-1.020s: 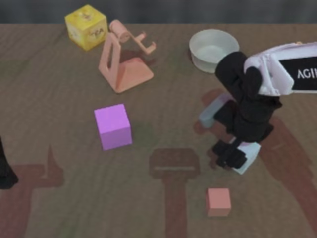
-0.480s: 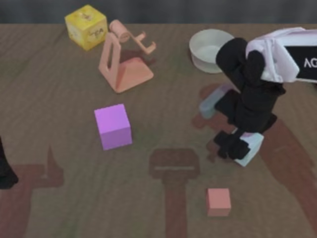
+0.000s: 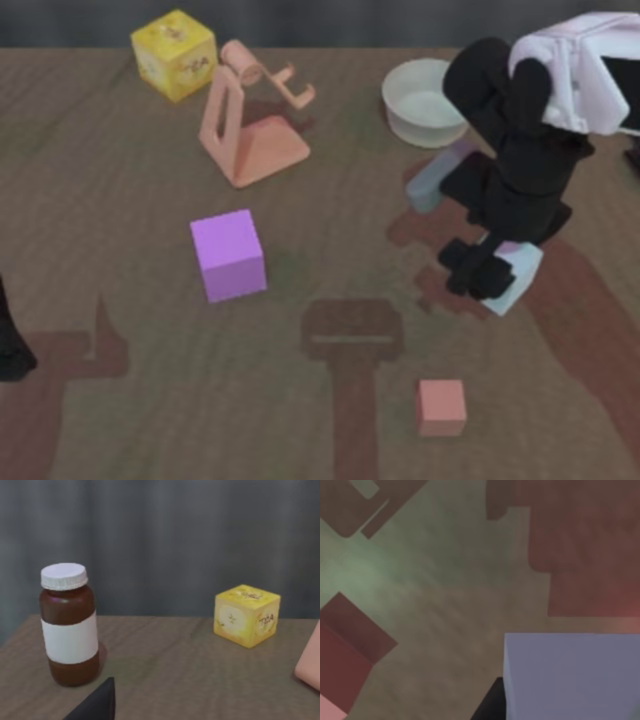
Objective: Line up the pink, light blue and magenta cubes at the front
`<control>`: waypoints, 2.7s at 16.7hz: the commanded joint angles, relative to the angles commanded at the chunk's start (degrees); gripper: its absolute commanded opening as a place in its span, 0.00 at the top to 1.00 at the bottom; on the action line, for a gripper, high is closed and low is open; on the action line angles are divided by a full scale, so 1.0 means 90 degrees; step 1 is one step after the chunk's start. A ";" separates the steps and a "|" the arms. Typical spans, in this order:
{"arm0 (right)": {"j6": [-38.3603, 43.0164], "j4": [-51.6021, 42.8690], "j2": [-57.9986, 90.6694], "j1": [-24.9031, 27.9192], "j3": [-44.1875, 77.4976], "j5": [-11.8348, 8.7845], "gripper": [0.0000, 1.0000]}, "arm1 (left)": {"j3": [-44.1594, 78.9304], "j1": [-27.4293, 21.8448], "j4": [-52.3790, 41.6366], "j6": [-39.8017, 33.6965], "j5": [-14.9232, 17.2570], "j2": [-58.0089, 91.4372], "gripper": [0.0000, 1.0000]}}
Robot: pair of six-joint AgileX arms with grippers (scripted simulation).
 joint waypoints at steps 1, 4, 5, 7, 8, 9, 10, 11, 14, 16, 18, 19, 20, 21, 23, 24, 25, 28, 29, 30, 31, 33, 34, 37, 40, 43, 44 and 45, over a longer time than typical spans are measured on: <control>-0.0013 -0.0003 0.0000 0.0016 0.0002 0.0000 1.00 | 0.0000 0.0000 0.0000 0.0000 0.0000 0.0000 0.00; -0.0318 -0.0071 -0.0025 0.0440 0.0034 -0.0011 1.00 | 0.0000 0.0000 0.0000 0.0000 0.0000 0.0000 0.00; -0.0476 -0.0106 -0.0046 0.0673 0.0046 -0.0016 1.00 | 0.0000 0.0000 0.0000 0.0000 0.0000 0.0000 0.00; -0.0844 -0.0187 -0.0099 0.1206 0.0068 -0.0029 1.00 | 0.0000 0.0000 0.0000 0.0000 0.0000 0.0000 0.00; -0.1042 -0.0228 -0.0132 0.1487 0.0076 -0.0035 1.00 | 0.0000 0.0000 0.0000 0.0000 0.0000 0.0000 0.00; -0.1238 -0.0269 -0.0169 0.1770 0.0081 -0.0040 1.00 | 0.0000 0.0000 0.0000 0.0000 0.0000 0.0000 0.00; -0.1427 -0.0306 -0.0207 0.2049 0.0083 -0.0045 1.00 | 0.0000 0.0000 0.0000 0.0000 0.0000 0.0000 0.00; -0.1602 -0.0339 -0.0243 0.2309 0.0086 -0.0049 1.00 | 0.0000 0.0000 0.0000 0.0000 0.0000 0.0000 0.00; -0.1941 -0.0394 -0.0330 0.2789 0.0081 -0.0057 1.00 | 0.0000 0.0000 0.0000 0.0000 0.0000 0.0000 0.00; -0.1965 -0.0398 -0.0337 0.2819 0.0081 -0.0057 1.00 | 0.0000 0.0000 0.0000 0.0000 0.0000 0.0000 0.00; -0.1943 -0.0389 -0.0304 0.2795 0.0081 -0.0059 1.00 | 0.0000 0.0000 0.0000 0.0000 0.0000 0.0000 0.00; -0.1946 -0.0367 -0.0299 0.2798 0.0063 -0.0059 1.00 | 0.0000 0.0000 0.0000 0.0000 0.0000 0.0000 0.00; -0.1954 -0.0280 -0.0273 0.2807 -0.0004 -0.0059 1.00 | 0.0000 0.0000 0.0000 0.0000 0.0000 0.0000 0.00; -0.1958 -0.0126 -0.0225 0.2813 -0.0108 -0.0060 1.00 | 0.0000 0.0000 0.0000 0.0000 0.0000 0.0000 0.00; -0.1953 0.0340 -0.0079 0.2815 -0.0390 -0.0061 1.00 | 0.0000 0.0000 0.0000 0.0000 0.0000 0.0000 0.00; -0.1948 0.0610 0.0003 0.2814 -0.0548 -0.0060 1.00 | 0.0000 0.0000 0.0000 0.0000 0.0000 0.0000 0.00; -0.1945 0.0858 0.0081 0.2814 -0.0700 -0.0058 1.00 | 0.0000 0.0000 0.0000 0.0000 0.0000 0.0000 0.00; -0.1949 0.1214 0.0235 0.2826 -0.0959 -0.0053 1.00 | 0.0000 0.0000 0.0000 0.0000 0.0000 0.0000 0.00; -0.1949 0.1216 0.0236 0.2826 -0.0961 -0.0053 1.00 | 0.0000 0.0000 0.0000 0.0000 0.0000 0.0000 0.00; -0.1949 0.1216 0.0236 0.2826 -0.0961 -0.0053 1.00 | 0.0000 0.0000 0.0000 0.0000 0.0000 0.0000 0.00; -0.1949 0.1216 0.0236 0.2826 -0.0961 -0.0053 1.00 | 0.0000 0.0000 0.0000 0.0000 0.0000 0.0000 0.00; -0.1949 0.1216 0.0236 0.2826 -0.0961 -0.0053 0.85 | 0.0000 0.0000 0.0000 0.0000 0.0000 0.0000 0.00; -0.1949 0.1216 0.0236 0.2826 -0.0961 -0.0053 0.77 | 0.0000 0.0000 0.0000 0.0000 0.0000 0.0000 0.00; -0.1949 0.1216 0.0236 0.2826 -0.0961 -0.0053 0.55 | 0.0000 0.0000 0.0000 0.0000 0.0000 0.0000 0.00; -0.1949 0.1216 0.0236 0.2826 -0.0961 -0.0053 0.32 | 0.0000 0.0000 0.0000 0.0000 0.0000 0.0000 0.00; -0.1949 0.1216 0.0236 0.2826 -0.0961 -0.0053 0.10 | 0.0000 0.0000 0.0000 0.0000 0.0000 0.0000 0.00; -0.1949 0.1216 0.0236 0.2826 -0.0961 -0.0053 0.02 | 0.0000 0.0000 0.0000 0.0000 0.0000 0.0000 0.00; -0.1949 0.1216 0.0236 0.2826 -0.0961 -0.0053 0.00 | 0.0000 0.0000 0.0000 0.0000 0.0000 0.0000 0.00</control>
